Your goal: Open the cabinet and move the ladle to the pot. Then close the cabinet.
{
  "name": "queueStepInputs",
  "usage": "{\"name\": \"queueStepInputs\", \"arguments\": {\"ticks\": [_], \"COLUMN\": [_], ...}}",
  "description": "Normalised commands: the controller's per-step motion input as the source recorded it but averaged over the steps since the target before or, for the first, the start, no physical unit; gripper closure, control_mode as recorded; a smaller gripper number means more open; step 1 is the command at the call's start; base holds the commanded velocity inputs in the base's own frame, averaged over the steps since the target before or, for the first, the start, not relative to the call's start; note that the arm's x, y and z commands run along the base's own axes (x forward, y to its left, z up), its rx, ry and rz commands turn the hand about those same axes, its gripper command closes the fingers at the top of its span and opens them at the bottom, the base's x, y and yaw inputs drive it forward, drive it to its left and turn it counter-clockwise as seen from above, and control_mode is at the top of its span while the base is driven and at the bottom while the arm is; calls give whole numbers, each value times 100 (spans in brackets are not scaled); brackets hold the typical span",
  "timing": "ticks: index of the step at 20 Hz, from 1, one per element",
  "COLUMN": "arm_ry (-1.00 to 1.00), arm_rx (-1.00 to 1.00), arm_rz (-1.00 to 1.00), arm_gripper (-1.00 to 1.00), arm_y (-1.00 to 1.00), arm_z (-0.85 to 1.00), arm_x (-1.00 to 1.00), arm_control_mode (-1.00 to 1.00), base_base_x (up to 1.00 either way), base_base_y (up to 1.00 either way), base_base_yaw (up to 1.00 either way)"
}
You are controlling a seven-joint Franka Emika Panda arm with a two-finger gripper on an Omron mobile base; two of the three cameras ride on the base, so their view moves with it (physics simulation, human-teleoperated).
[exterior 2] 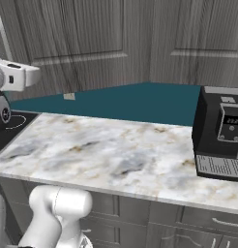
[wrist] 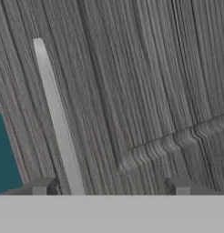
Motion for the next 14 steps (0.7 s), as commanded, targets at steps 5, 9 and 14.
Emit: {"name": "queueStepInputs", "arguments": {"ticks": [5, 9, 14], "arm_ry": [0, 0, -1], "arm_rx": [0, 0, -1], "arm_rz": [0, 0, -9], "arm_gripper": [-100, -100, -100], "arm_y": [-1, 67, 100], "arm_z": [0, 1, 4], "arm_x": [-100, -99, -43], "arm_control_mode": [-100, -100, -100], "base_base_x": [0, 0, 0], "base_base_y": [0, 0, 0], "base_base_yaw": [0, 0, 0]}}
